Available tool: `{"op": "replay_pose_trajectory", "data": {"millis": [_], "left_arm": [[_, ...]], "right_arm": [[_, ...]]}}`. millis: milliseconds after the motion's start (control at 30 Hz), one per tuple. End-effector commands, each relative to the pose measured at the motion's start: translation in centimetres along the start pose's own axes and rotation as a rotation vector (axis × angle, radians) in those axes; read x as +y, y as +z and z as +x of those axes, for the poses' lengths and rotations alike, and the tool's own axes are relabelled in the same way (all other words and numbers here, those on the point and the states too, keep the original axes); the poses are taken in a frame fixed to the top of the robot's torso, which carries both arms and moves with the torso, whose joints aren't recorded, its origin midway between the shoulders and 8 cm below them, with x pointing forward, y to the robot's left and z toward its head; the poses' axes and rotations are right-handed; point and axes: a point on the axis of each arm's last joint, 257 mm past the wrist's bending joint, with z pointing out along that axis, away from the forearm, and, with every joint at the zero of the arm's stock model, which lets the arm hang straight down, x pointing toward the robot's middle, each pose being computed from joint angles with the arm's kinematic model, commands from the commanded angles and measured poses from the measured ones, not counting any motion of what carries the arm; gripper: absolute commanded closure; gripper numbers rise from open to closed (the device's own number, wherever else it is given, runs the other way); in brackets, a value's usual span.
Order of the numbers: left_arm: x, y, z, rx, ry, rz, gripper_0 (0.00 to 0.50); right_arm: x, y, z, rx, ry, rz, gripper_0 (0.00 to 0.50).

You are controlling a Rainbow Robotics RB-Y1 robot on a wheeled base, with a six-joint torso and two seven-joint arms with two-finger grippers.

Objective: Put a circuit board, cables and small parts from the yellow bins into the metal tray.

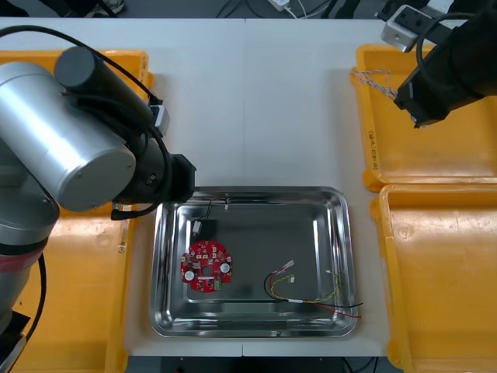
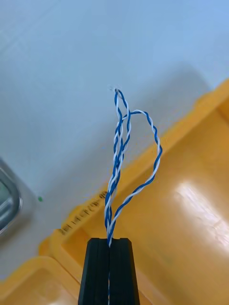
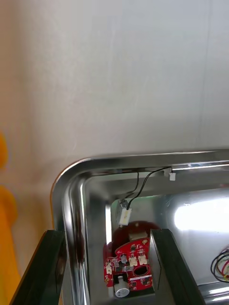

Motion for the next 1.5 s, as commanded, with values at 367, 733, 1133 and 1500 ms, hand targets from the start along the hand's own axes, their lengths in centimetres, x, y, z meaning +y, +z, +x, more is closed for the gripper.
{"op": "replay_pose_trajectory", "data": {"millis": [367, 733, 1133, 1500], "left_arm": [[5.5, -4.0, -5.5, -0.071, 0.184, -0.058, 0.000], [11.0, -3.8, -6.4, 0.008, 0.331, -0.110, 0.000], [15.2, -3.9, -7.9, 0.061, 0.471, -0.130, 0.000], [18.0, -2.3, -10.4, 0.022, 0.588, -0.126, 0.000]], "right_arm": [[12.9, 2.3, -3.0, -0.005, -0.333, -0.192, 0.500], [17.3, 5.1, 1.2, 0.116, -0.498, -0.287, 0.500], [19.3, 8.0, 1.7, 0.093, -0.612, -0.275, 0.500], [18.7, 11.1, 3.8, 0.107, -0.682, -0.214, 0.500]]}}
